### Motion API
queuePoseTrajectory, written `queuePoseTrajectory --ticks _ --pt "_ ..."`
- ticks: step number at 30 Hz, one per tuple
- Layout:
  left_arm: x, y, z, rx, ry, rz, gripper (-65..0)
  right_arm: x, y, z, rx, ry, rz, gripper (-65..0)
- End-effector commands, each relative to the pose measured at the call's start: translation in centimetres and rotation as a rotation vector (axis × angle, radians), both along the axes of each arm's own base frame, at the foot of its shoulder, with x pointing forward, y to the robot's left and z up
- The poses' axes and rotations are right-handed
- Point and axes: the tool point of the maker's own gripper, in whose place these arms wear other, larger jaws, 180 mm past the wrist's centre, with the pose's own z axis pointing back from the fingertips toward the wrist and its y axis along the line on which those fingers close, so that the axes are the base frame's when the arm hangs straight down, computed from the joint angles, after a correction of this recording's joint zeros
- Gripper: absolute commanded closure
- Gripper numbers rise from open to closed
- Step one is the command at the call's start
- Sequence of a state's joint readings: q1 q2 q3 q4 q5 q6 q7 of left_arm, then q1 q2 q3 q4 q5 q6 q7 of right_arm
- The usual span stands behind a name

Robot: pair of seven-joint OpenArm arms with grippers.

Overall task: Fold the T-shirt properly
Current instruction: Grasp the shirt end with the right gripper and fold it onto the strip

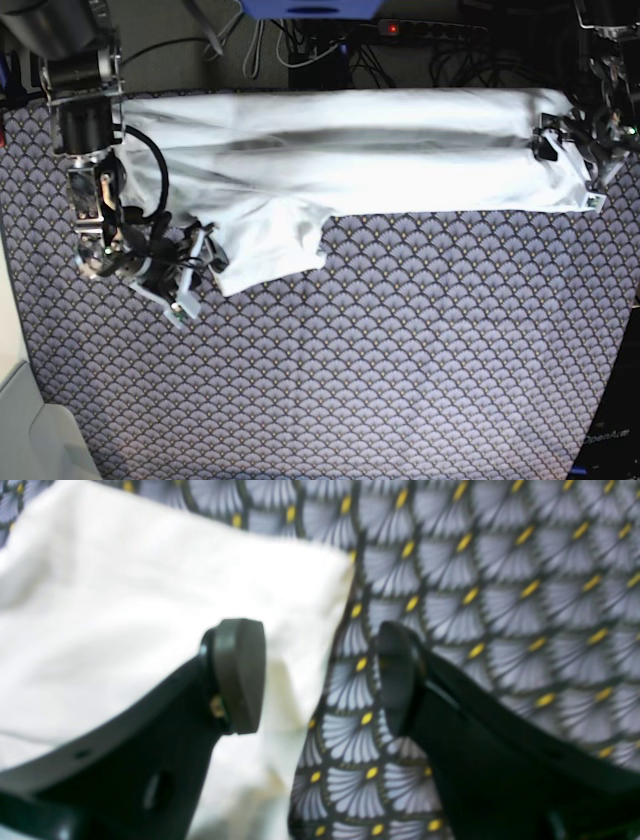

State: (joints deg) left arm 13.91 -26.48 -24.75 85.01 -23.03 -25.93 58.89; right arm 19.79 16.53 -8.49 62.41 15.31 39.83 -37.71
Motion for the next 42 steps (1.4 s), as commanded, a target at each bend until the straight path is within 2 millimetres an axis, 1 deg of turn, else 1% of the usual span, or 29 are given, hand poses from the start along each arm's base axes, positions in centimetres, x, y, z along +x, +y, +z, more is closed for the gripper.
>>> queuePoseTrajectory --ticks 1,6,9,10,11,12,14,15,16,17,19,21,24,25,33,35,37,42 --pt "0.1 0.1 0.3 0.005 0.001 -0.012 -45.0 1.5 0.4 1.8 0.028 -0.062 0.008 -36.5" --pt "0.1 -0.1 0.3 0.001 -0.003 -0.013 -45.0 0.8 2.0 0.6 0.055 -0.039 0.031 -36.5" --pt "0.0 -0.3 0.1 0.0 -0.001 -0.008 -45.0 0.8 2.2 0.5 0.063 -0.039 0.03 -35.7" --pt "0.0 -0.3 0.1 0.0 0.0 -0.01 -45.0 0.8 2.2 0.5 0.063 -0.039 0.03 -34.1" --pt "0.0 -0.4 0.1 -0.002 0.0 -0.009 -45.0 0.8 2.2 0.6 0.063 -0.04 0.031 -31.0" --pt "0.0 -0.4 0.0 -0.002 0.001 -0.011 -45.0 0.8 2.2 0.6 0.063 -0.042 0.031 -25.6" --pt "0.0 -0.4 0.0 -0.002 0.001 -0.011 -45.0 1.0 2.2 0.7 0.063 -0.045 0.031 -12.1" --pt "0.0 -0.4 0.0 -0.002 0.001 -0.011 -45.0 1.0 2.1 0.8 0.06 -0.046 0.03 -4.4" --pt "0.0 -0.4 0.0 -0.003 0.001 -0.01 -45.0 1.1 2.1 0.9 0.06 -0.049 0.032 0.0" --pt "0.0 -0.4 0.0 -0.003 -0.001 -0.009 -45.0 1.2 2.0 1.1 0.058 -0.054 0.029 0.0" --pt "0.0 -0.4 0.0 -0.004 -0.001 -0.009 -45.0 1.4 1.1 2.3 0.036 -0.094 0.036 0.0" --pt "0.0 -0.4 0.0 -0.004 -0.001 -0.009 -45.0 0.8 0.8 3.4 0.02 -0.138 0.051 0.0" --pt "0.0 -0.3 -0.1 -0.005 0.001 -0.006 -45.0 -0.1 0.8 6.3 0.023 -0.238 0.057 0.0" --pt "0.0 -0.3 -0.1 -0.005 0.001 -0.006 -45.0 -0.6 0.4 7.4 0.019 -0.272 0.05 0.0" --pt "0.1 -0.4 -0.1 -0.005 -0.002 -0.006 -45.0 -6.5 -1.1 12.2 -0.068 -0.392 0.027 0.0" --pt "0.1 -0.4 -0.1 -0.006 -0.003 -0.008 -45.0 -8.1 -0.8 12.6 -0.068 -0.403 0.027 0.0" --pt "0.1 -0.4 -0.1 -0.006 -0.003 -0.008 -45.0 -9.5 -1.5 12.3 -0.078 -0.389 0.006 0.0" --pt "0.3 -0.3 0.0 -0.004 -0.006 -0.008 -45.0 -12.2 -3.0 10.1 -0.094 -0.305 -0.028 0.0"
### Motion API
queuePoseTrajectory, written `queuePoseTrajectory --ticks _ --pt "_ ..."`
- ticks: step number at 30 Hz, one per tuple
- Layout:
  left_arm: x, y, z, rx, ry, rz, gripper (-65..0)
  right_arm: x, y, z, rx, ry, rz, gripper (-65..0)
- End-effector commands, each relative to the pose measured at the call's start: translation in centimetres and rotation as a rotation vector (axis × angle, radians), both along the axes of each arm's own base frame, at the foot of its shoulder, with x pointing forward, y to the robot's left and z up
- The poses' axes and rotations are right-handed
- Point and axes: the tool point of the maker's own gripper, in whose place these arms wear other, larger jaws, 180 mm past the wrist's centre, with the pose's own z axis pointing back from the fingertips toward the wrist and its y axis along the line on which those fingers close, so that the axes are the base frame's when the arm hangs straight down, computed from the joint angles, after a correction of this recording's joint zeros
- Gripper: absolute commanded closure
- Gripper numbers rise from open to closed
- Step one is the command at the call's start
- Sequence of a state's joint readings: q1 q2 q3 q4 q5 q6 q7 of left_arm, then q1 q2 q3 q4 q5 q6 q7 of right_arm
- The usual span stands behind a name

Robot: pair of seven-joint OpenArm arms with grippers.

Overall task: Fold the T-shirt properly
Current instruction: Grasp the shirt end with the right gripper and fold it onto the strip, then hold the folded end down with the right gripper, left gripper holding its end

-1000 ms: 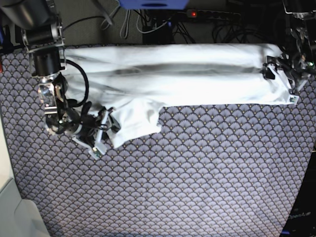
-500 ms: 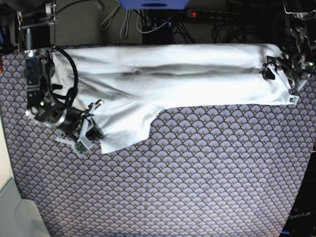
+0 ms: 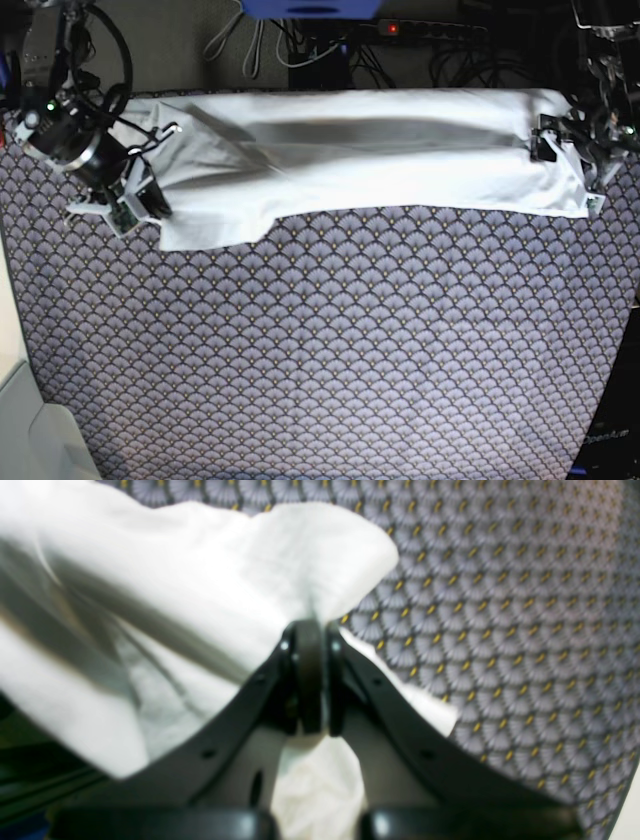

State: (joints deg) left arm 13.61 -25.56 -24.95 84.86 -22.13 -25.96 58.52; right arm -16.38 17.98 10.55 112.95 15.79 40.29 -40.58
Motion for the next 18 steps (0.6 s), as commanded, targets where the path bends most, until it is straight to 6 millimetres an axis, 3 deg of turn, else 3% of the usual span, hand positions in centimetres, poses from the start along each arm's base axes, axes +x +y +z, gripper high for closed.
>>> queuePoseTrajectory --ticks 1,8,18 --pt "0.1 -0.1 0.2 -0.002 0.0 -0.014 -45.0 -0.2 -0.2 0.6 0.007 -0.021 -0.001 0.0" --pt "0.0 -0.1 0.2 -0.003 0.002 -0.013 -45.0 -3.0 0.3 -1.4 0.028 0.062 -0.009 0.0" --pt "-0.2 0.0 0.1 0.0 0.007 -0.014 -45.2 -3.6 0.4 -2.1 0.028 0.089 -0.013 0.0"
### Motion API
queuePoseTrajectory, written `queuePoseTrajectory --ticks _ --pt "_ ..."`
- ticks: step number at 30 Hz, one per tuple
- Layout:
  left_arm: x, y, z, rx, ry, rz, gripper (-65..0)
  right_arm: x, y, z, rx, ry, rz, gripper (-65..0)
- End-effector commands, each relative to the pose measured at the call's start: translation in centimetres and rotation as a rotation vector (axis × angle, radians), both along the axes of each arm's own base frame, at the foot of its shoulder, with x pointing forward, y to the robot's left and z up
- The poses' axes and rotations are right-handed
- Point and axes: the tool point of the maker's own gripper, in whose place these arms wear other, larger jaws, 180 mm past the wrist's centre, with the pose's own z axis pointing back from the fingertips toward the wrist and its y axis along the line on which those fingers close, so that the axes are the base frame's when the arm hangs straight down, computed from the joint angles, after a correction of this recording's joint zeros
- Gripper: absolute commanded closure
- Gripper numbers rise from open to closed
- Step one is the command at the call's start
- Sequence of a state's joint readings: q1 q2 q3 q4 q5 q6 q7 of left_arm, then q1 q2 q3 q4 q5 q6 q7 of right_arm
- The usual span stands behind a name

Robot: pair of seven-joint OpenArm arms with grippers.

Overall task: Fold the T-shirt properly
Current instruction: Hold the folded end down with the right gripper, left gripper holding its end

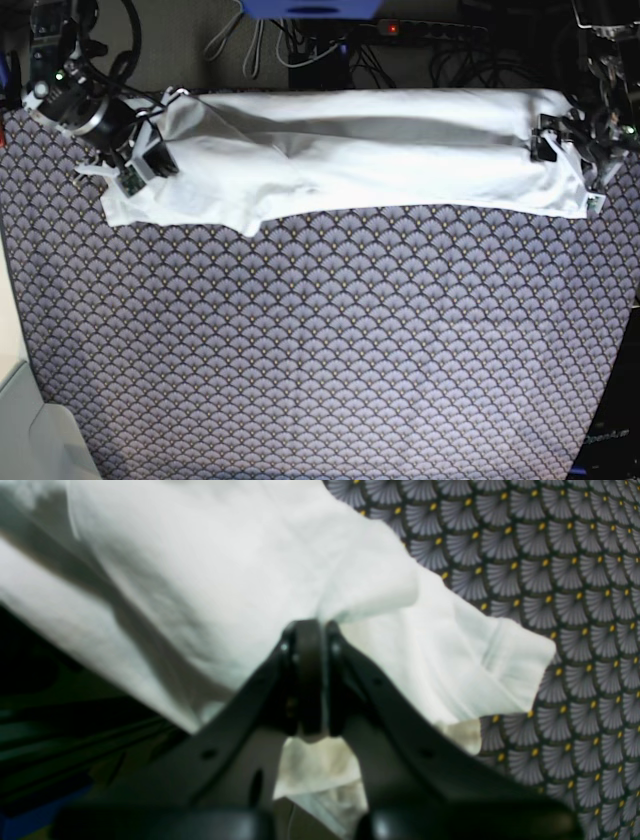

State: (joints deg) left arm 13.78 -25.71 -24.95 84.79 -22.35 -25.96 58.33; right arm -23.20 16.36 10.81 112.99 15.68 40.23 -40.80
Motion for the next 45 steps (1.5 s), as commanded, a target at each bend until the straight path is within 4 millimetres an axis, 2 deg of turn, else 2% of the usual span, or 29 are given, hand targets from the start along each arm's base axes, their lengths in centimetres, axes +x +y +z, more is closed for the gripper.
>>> queuePoseTrajectory --ticks 1,6,13,15,19,38,45 --pt "-0.1 0.0 0.1 0.003 0.008 -0.014 -45.2 0.4 -0.1 0.8 0.006 -0.031 0.003 0.0" --pt "-0.1 0.1 0.2 0.005 0.008 -0.015 -45.2 0.3 -0.6 0.1 0.002 -0.009 -0.01 0.0" --pt "-0.1 0.2 0.2 0.006 0.008 -0.015 -45.2 -0.4 -2.4 -2.7 -0.011 0.079 -0.04 0.0" --pt "-0.1 0.2 0.2 0.006 0.008 -0.015 -45.2 0.3 -2.8 -3.0 -0.007 0.081 -0.053 0.0" --pt "-0.1 0.2 0.2 0.006 0.008 -0.015 -45.3 0.3 -4.1 -4.5 -0.041 0.142 -0.069 0.0" --pt "-0.1 0.0 0.1 0.002 0.007 -0.013 -45.3 0.3 -4.0 -4.6 -0.043 0.15 -0.069 0.0" --pt "0.3 0.2 0.9 0.01 -0.015 -0.018 -45.3 0.2 -3.6 -4.7 -0.041 0.155 -0.058 0.0"
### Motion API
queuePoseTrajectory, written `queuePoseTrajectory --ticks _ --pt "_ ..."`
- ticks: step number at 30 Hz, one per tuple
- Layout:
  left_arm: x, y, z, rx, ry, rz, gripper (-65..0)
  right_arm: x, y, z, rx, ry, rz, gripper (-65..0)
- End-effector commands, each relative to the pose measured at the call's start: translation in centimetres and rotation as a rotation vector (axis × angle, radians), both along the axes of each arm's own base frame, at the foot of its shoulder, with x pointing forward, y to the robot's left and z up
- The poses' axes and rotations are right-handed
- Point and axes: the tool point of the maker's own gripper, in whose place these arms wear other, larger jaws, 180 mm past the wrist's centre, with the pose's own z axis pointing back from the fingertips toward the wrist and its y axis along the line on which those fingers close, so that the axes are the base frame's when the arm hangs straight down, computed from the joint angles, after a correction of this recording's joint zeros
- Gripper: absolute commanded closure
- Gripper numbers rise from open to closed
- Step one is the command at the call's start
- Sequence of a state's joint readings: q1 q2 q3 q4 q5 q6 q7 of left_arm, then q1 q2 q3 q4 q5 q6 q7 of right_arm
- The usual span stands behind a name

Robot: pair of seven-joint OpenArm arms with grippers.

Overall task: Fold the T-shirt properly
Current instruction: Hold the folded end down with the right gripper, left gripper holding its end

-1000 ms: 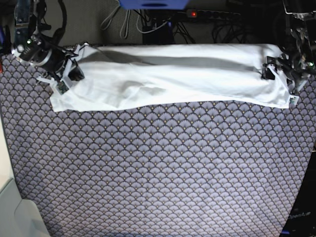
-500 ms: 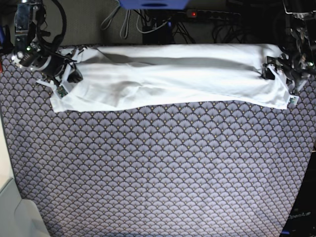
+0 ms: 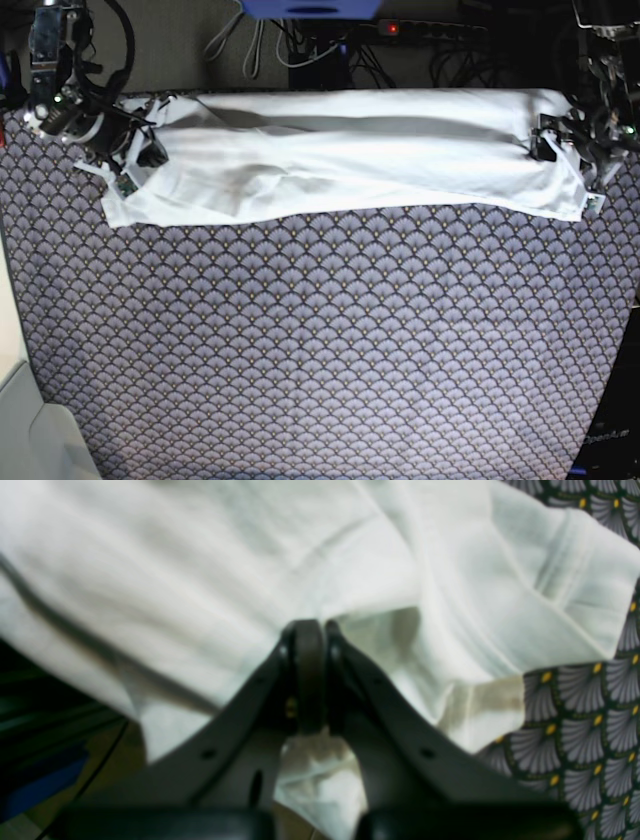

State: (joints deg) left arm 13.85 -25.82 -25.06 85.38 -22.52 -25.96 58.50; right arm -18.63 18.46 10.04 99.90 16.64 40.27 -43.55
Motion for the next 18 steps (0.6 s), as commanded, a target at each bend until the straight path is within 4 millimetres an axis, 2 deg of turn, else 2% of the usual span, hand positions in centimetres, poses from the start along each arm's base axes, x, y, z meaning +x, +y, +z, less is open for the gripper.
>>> queuePoseTrajectory --ticks 1,6,14,18 --pt "0.4 0.1 0.9 0.015 -0.017 -0.021 -45.3 0.3 -0.4 0.5 -0.023 -0.015 0.009 0.0" --pt "1.4 -0.5 2.3 0.028 -0.065 -0.045 -45.0 0.1 0.4 0.2 -0.014 -0.006 0.032 0.0" --pt "1.8 -0.3 2.7 0.036 -0.073 -0.04 -45.3 0.1 0.6 0.2 -0.013 -0.007 0.036 0.0" --pt "1.5 1.6 3.4 0.047 -0.094 0.029 -45.3 0.3 0.6 0.3 -0.012 -0.011 0.036 0.0"
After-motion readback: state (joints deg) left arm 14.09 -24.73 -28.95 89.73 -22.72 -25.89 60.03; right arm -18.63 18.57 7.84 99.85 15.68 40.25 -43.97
